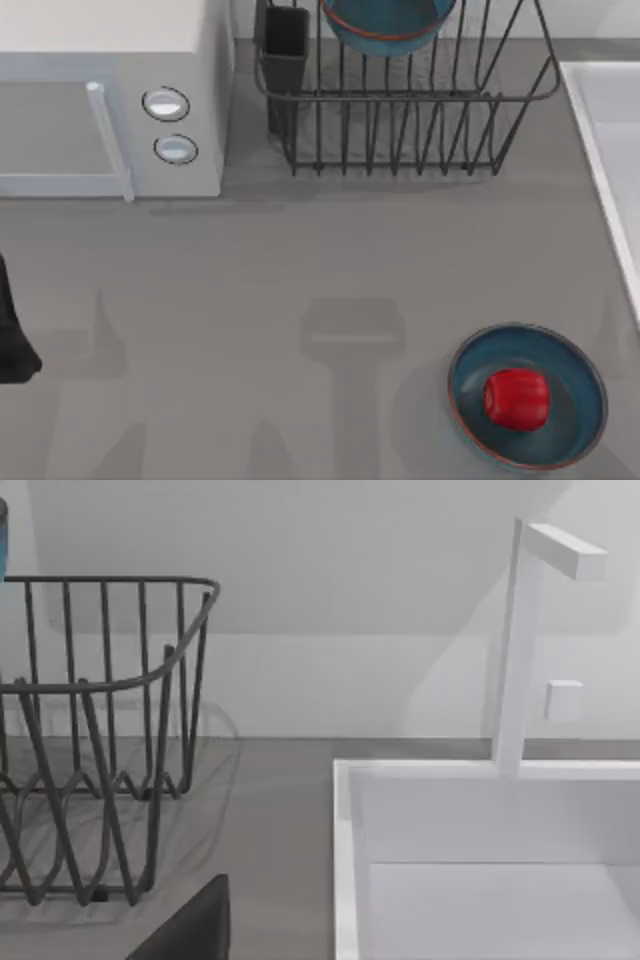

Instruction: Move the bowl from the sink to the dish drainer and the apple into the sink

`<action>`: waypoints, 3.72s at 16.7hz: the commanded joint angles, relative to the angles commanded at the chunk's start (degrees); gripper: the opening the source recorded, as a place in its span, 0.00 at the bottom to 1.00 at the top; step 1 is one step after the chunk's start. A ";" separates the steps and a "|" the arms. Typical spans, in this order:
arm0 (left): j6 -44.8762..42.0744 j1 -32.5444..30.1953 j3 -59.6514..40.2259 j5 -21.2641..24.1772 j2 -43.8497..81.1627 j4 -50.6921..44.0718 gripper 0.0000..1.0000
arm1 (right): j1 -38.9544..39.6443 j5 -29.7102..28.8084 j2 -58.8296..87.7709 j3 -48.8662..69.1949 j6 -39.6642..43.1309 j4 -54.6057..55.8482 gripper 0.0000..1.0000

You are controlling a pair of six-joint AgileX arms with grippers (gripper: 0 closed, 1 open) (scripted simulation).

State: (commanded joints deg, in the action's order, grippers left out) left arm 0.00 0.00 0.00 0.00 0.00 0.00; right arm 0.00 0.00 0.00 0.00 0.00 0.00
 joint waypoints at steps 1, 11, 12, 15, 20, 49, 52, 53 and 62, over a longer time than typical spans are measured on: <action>0.00 0.00 0.00 0.00 0.00 0.00 1.00 | 0.00 0.00 0.00 0.00 0.00 0.00 1.00; 0.00 0.00 0.00 0.00 0.00 0.00 1.00 | 0.00 0.00 0.00 0.00 0.00 0.00 1.00; 0.00 0.00 0.00 0.00 0.00 0.00 1.00 | 0.00 0.00 0.00 0.00 0.00 0.00 1.00; 0.00 0.00 0.00 0.00 0.00 0.00 1.00 | 0.00 0.00 0.00 0.00 0.00 0.00 1.00; 0.00 0.00 0.00 0.00 0.00 0.00 1.00 | 0.00 0.00 0.00 0.00 0.00 0.00 1.00; 0.00 0.00 0.00 0.00 0.00 0.00 1.00 | 34.83 0.21 91.76 63.43 -34.83 -58.91 1.00; 0.00 0.00 0.00 0.00 0.00 0.00 1.00 | 34.68 0.01 95.07 66.65 -35.32 -61.52 1.00; 0.00 0.00 0.00 0.00 0.00 0.00 1.00 | 34.67 0.00 95.17 66.77 -35.33 -61.60 1.00; 0.00 0.00 0.00 0.00 0.00 0.00 1.00 | 34.58 0.03 97.89 62.75 -35.36 -54.75 1.00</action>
State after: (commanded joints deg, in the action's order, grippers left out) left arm 0.00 0.00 0.00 0.00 0.00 0.00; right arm 34.58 0.03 97.90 62.75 -35.36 -54.75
